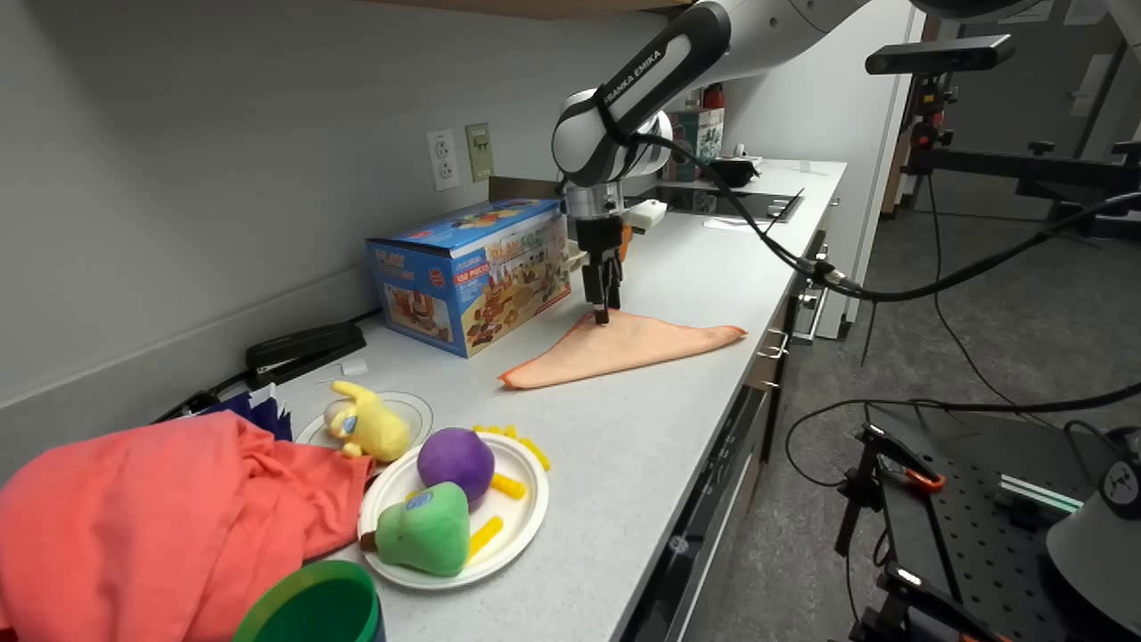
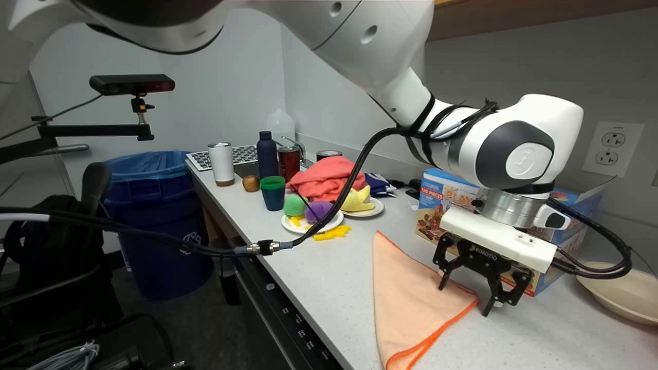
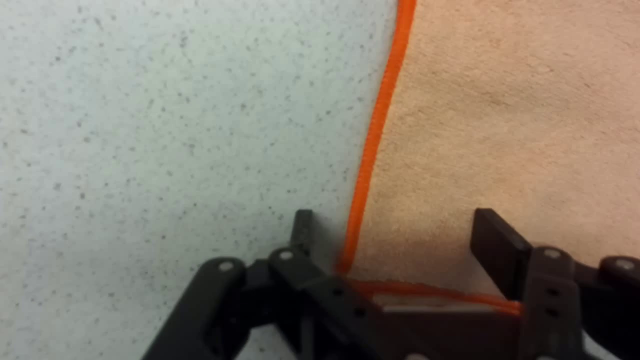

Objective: Unfold the peach towel on the countertop.

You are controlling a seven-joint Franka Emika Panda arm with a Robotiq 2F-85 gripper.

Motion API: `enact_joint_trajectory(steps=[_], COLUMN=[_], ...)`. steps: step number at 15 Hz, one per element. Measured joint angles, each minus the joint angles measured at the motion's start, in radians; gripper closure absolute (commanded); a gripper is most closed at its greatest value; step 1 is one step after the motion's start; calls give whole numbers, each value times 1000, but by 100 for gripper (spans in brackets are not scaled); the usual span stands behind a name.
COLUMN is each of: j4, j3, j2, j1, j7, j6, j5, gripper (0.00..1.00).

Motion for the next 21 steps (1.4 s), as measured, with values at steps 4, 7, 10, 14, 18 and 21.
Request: enact_joint_trajectory(steps=[4,7,10,14,18,21], j4=[1,0,0,0,-1,-2], j3=[1,6,16,18,18,18], j2=[-2,-2,-4,-9,-21,-29], j1=[0,0,3,14,24,27], j7=[0,0,0,0,9,23], j6=[-16,-22,-24,-27,-33,-37], j5=[0,0,0,0,-1,-1], gripper=[19,20,20,21,20,21])
